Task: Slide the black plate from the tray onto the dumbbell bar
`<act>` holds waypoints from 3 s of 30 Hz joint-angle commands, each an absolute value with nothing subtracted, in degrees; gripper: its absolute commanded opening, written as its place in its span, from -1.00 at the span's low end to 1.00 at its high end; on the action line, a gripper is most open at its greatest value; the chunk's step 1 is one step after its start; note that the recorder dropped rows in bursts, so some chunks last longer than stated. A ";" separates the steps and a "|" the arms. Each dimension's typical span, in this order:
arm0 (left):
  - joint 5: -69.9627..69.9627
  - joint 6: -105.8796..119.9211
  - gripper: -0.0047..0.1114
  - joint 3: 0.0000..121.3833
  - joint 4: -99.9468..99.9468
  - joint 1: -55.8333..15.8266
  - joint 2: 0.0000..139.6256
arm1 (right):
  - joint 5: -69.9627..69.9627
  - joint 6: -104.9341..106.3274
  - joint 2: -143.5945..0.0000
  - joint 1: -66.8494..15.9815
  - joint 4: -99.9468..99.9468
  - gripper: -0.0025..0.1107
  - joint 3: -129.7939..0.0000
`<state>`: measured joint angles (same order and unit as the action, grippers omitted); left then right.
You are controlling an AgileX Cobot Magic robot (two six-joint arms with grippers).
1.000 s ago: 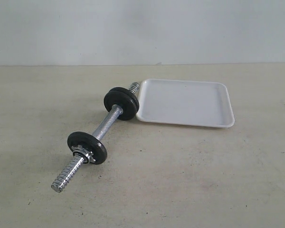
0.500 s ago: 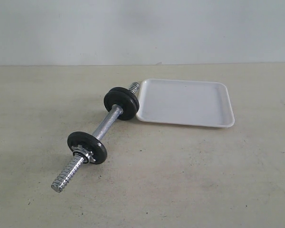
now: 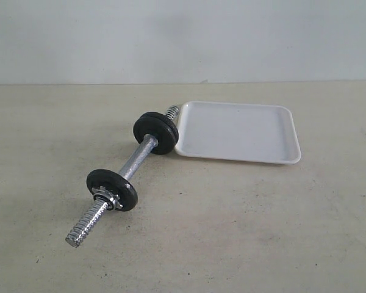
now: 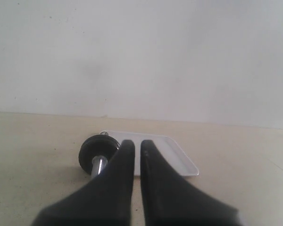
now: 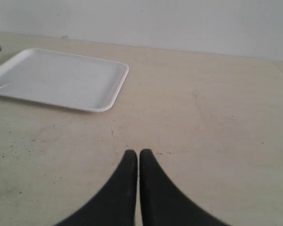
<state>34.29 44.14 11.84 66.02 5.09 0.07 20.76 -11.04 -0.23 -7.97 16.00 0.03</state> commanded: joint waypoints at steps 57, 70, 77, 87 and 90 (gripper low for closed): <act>33.19 44.43 -0.84 11.61 66.65 4.74 0.00 | 21.01 0.72 0.00 -5.68 3.34 -0.96 0.00; 32.88 44.43 -0.84 11.61 66.65 4.74 0.00 | 20.89 0.56 0.00 -5.68 3.34 -0.96 0.00; 32.88 44.43 -0.84 11.61 66.65 4.74 0.00 | 20.89 0.56 0.00 -5.68 3.34 -0.96 0.00; 21.86 47.72 -0.84 11.61 66.61 4.74 0.00 | 20.89 0.48 0.00 -5.68 3.34 -0.96 0.00; 12.60 47.39 -0.84 11.61 66.47 4.74 0.00 | 20.89 0.48 0.00 -5.68 3.34 -0.96 0.00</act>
